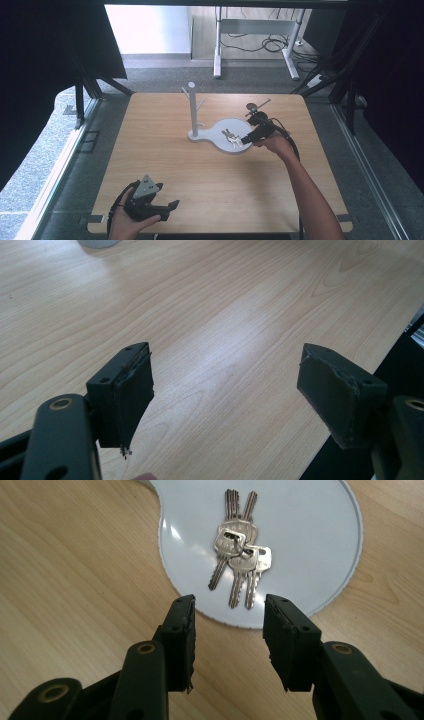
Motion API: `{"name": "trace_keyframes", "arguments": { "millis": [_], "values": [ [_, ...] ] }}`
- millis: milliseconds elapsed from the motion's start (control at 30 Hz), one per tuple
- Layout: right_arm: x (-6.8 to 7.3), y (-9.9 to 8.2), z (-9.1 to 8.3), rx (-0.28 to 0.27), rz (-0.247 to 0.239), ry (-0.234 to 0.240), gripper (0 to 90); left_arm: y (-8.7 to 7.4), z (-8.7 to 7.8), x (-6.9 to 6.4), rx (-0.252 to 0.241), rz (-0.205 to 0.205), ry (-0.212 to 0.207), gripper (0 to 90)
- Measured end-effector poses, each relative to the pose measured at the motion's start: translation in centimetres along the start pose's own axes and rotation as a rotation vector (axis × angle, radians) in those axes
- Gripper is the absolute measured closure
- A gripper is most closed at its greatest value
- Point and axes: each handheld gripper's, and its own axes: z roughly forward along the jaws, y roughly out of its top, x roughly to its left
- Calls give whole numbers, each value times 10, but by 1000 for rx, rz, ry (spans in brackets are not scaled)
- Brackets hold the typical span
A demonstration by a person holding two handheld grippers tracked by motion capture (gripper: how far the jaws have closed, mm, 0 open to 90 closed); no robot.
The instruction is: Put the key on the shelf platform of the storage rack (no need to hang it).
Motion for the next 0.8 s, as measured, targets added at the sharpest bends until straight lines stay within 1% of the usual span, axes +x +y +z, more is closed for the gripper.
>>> {"name": "trace_keyframes", "arguments": {
  "millis": [133,300,467,500,600,733,800],
  "values": [
    [3,-15,-12,-25,-7,7,554,1,1,-2,4,7,-2,228],
    [6,-39,-23,-62,-13,19,540,2,3,-5,9,12,-4,228],
    [8,-65,-28,-86,-8,31,529,2,5,-7,18,23,-5,228],
    [8,-72,-29,-91,-4,32,528,2,6,-8,17,17,-4,228],
    [7,-87,-31,-98,-2,27,522,2,6,-8,19,18,-5,228],
    [5,-108,-34,-114,13,21,511,2,6,-8,24,22,-3,228],
    [5,-120,-35,-125,27,27,503,3,6,-9,22,22,-1,228]
  ]
}}
